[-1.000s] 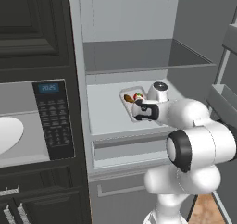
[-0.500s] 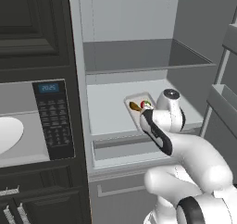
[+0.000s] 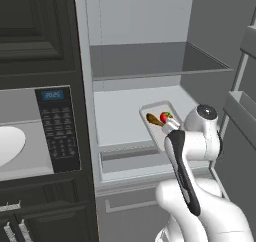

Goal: Place the tupperware containing the chicken drumstick and tomato meal in the microwave. Close the microwave door and press the start button to reheat the meal.

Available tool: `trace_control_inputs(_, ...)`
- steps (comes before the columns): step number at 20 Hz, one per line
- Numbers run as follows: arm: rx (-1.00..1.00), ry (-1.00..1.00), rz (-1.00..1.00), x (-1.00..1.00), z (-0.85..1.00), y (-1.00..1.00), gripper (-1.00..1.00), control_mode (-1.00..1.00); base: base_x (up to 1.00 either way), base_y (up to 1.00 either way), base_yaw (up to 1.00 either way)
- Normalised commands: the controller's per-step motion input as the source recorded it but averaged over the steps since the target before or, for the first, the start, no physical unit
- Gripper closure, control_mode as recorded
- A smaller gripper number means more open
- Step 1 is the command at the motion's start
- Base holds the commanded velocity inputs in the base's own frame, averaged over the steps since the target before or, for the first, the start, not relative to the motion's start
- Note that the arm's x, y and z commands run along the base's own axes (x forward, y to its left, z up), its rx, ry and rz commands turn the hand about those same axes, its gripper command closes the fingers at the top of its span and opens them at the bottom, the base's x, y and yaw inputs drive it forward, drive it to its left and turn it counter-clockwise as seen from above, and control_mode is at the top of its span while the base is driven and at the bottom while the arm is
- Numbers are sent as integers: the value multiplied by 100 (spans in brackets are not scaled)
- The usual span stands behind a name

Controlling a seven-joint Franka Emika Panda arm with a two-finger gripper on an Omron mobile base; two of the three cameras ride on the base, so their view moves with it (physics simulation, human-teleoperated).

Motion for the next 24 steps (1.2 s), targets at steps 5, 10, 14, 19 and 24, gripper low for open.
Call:
trace_control_inputs(5, 0, 2, 0, -30, 61, 0, 100, -100, 0, 0, 0)
trace_control_inputs(10, 0, 6, 0, -8, 45, 0, 100, -100, 0, 0, 0)
trace_control_inputs(14, 0, 5, 0, -1, 5, 0, 100, 100, -3, 0, 0)
trace_control_inputs(19, 0, 0, 0, 0, 0, 0, 100, 100, -33, 9, 0)
trace_control_inputs(24, 0, 0, 0, 0, 0, 0, 100, 100, -70, 17, 0)
